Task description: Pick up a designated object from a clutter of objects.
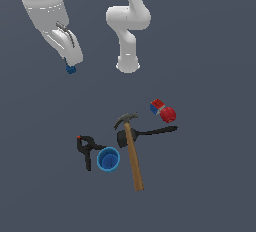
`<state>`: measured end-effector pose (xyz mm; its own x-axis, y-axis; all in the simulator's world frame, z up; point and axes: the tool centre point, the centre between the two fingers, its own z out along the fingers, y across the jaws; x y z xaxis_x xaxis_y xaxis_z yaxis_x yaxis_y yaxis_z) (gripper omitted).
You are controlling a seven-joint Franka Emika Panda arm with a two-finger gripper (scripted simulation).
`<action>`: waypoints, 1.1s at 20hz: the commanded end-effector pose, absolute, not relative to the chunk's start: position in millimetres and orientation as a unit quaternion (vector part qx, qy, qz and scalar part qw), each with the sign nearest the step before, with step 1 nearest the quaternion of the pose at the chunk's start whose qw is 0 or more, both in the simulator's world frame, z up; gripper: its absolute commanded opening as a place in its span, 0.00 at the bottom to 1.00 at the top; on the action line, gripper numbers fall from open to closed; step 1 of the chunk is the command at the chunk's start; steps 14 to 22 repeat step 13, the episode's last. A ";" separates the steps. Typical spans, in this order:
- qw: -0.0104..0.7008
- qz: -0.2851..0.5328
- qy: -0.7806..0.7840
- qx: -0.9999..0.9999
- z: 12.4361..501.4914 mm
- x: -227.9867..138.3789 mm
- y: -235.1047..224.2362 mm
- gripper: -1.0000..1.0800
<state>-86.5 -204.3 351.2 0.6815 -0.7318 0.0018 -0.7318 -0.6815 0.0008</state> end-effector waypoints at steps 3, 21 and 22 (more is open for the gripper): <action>0.001 0.000 -0.399 0.917 379.3 -93.5 -200.3 0.00; 0.000 0.000 -0.398 0.917 403.2 -97.3 -197.2 0.00; 0.000 0.000 -0.398 0.917 403.2 -97.3 -197.2 0.00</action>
